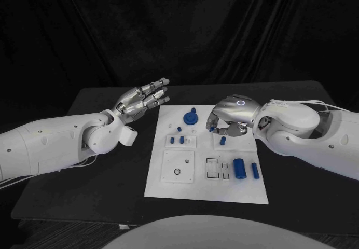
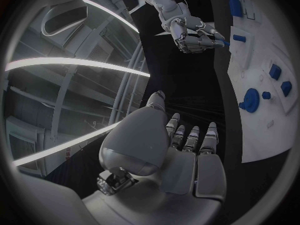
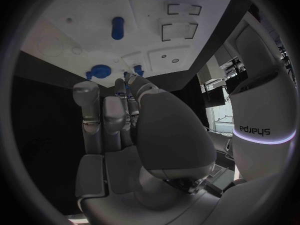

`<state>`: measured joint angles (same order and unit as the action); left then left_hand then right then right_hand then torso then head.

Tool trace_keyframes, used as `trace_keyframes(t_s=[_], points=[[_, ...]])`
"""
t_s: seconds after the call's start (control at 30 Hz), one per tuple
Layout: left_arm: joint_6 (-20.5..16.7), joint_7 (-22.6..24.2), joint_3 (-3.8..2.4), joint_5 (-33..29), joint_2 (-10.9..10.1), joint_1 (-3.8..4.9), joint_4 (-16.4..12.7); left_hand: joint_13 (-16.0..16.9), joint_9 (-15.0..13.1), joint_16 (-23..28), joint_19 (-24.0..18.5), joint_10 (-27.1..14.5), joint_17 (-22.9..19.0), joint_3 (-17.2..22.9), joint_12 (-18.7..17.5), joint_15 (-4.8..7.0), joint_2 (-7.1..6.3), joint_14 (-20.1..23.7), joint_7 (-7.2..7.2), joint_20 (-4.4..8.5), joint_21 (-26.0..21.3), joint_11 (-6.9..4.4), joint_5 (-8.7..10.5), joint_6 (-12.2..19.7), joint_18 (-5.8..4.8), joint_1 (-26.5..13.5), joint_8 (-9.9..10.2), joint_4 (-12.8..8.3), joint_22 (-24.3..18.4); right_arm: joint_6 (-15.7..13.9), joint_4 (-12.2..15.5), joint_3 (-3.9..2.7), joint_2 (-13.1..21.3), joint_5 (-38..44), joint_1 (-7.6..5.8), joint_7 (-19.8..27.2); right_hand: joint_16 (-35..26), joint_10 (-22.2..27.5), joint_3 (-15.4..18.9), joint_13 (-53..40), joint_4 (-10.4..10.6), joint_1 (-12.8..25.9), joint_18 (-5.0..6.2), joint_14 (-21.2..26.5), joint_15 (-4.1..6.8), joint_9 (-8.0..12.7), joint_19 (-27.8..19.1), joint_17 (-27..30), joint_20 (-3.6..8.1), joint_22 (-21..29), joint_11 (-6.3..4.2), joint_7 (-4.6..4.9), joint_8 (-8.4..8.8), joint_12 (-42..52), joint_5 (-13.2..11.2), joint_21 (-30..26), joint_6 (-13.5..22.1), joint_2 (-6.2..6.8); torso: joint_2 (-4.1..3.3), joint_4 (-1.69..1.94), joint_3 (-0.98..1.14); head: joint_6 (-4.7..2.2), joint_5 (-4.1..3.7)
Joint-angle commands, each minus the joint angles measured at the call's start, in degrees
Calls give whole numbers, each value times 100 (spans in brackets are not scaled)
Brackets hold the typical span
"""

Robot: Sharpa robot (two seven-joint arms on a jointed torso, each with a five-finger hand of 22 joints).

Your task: Assemble the parts on the task board

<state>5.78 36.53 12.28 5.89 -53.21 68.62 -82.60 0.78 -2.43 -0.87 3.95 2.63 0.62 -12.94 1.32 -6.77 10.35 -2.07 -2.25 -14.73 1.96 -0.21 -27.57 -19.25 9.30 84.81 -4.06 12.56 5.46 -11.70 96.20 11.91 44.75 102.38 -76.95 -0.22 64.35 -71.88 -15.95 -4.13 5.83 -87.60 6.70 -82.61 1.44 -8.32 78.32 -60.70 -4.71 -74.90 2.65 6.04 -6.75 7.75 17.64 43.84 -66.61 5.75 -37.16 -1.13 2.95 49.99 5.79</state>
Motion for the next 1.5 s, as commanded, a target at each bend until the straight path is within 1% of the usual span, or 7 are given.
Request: trace_keyframes(t_s=[0.03, 0.43, 0.57, 0.83, 1.0, 1.37, 1.5], points=[[66, 34, -5, -19, 15, -7, -1, 8, -4, -25, 1, 8, 7, 7, 31, -31, 16, -15, -18, -53, 22, 50, -38, -24, 111, 62, -19, -42, -6, 144, 10, -3, -131, -37, 34, -113, -26, -36, -17, 9, -36, 28, 72, -3, 36, -88, 4, 7, 54, -518, 0, 22, -29, -36, -13, -40, 1, -27, -2, -3, -5, 1, 40], [53, 27, -5, -19, 49, -7, 8, 8, -4, -25, 1, 8, 7, 8, 32, -33, 22, -14, -23, -54, 22, 55, -38, -22, 111, 63, -19, -42, -6, 344, -223, -3, -642, -38, 260, -87, -30, -33, -29, 13, -52, 15, 78, -10, 35, -86, -3, 10, 57, -508, 4, 29, -15, -53, 2, -87, 13, -29, 23, 32, -9, 1, 58], [60, 24, -5, -19, 77, -8, 24, 8, -4, -25, 3, 8, 7, 12, 33, -37, 31, -14, -29, -56, 23, 62, -39, -21, 110, 63, -20, -42, -6, 338, -272, -3, -731, -39, 326, -85, -35, -31, -33, 15, -57, 12, 80, -12, 34, -85, -6, 15, 57, -504, 7, 32, -7, -61, 6, -105, 22, -29, 25, 32, -15, 1, 81], [85, 20, -5, -19, 123, -10, 60, 7, -2, -24, 1, 3, 6, 17, 31, -42, 42, -11, -35, -59, 21, 68, -40, -8, 110, 63, -17, -41, -10, 323, -321, -3, -841, -39, 469, -91, -53, -20, -44, 19, -70, 12, 87, -16, 27, -78, -17, 31, 56, -491, 19, 46, 24, -89, 22, -169, 56, -24, -1, 10, -7, 1, 149], [91, 18, -5, -19, 134, -14, 74, 7, -2, -24, 1, 3, 6, 17, 31, -42, 42, -11, -35, -59, 21, 68, -40, -8, 110, 63, -17, -41, -10, 309, -325, -3, -880, -39, 560, -106, -45, -18, -46, 20, -72, 13, 85, -20, 25, -77, -14, 22, 55, -493, 21, 49, 31, -94, 23, -160, 64, -23, -10, 25, -8, 1, 126], [108, 8, -5, -19, 145, -20, 87, 6, -1, -22, 2, 2, 5, 21, 31, -46, 55, -8, -40, -62, 21, 73, -40, -2, 109, 62, -16, -39, -10, 422, -361, -3, -955, -39, 674, -139, -69, -13, -61, 21, -86, 0, 91, -18, 23, -74, -22, 48, 54, -486, 25, 53, 45, -108, 33, -199, 77, -28, -4, -7, -2, 1, 145], [114, -1, -5, -19, 146, -23, 87, 6, -1, -22, 2, 2, 5, 21, 31, -46, 55, -8, -40, -62, 21, 73, -40, -2, 109, 62, -16, -39, -10, 444, -377, -3, -977, -39, 706, -143, -77, -12, -61, 21, -87, 2, 94, -16, 22, -73, -26, 55, 54, -482, 27, 55, 47, -111, 33, -219, 80, -26, -6, 0, -1, 1, 146]])
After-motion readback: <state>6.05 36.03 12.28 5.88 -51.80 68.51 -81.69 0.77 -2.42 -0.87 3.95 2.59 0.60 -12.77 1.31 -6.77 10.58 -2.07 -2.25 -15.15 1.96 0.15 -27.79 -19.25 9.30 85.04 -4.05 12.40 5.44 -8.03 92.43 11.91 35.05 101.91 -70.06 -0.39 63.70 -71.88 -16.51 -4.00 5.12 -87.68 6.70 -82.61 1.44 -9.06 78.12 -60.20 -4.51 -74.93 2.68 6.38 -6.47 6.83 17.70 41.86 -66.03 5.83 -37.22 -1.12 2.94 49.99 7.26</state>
